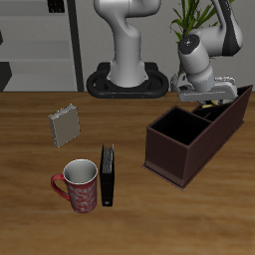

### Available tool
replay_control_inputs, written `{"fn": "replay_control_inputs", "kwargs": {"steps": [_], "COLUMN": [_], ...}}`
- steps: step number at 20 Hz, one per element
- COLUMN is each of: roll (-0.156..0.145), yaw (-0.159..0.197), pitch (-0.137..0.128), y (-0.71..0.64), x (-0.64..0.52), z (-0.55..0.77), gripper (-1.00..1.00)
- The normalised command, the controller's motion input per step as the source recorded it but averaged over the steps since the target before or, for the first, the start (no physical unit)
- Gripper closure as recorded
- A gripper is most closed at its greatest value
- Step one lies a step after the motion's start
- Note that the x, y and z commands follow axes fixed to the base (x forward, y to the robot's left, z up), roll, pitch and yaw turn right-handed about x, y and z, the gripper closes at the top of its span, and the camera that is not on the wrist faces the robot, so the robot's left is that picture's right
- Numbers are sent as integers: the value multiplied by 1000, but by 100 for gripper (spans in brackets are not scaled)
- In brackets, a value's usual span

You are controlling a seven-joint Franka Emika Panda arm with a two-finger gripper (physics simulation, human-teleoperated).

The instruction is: Place the white-yellow mug into the left desk caddy's left compartment and place the black book into the left desk caddy's front compartment

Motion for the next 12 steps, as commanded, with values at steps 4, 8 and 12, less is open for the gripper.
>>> {"fn": "replay_control_inputs", "kwargs": {"steps": [4,8,12], "roll": [34,-31,-51], "yaw": [-4,31,43], "pitch": [-19,-85,-43], "y": [78,-103,-159], "x": [-65,-60,70], "z": [184,557,328], "gripper": [-100,-100,-100]}}
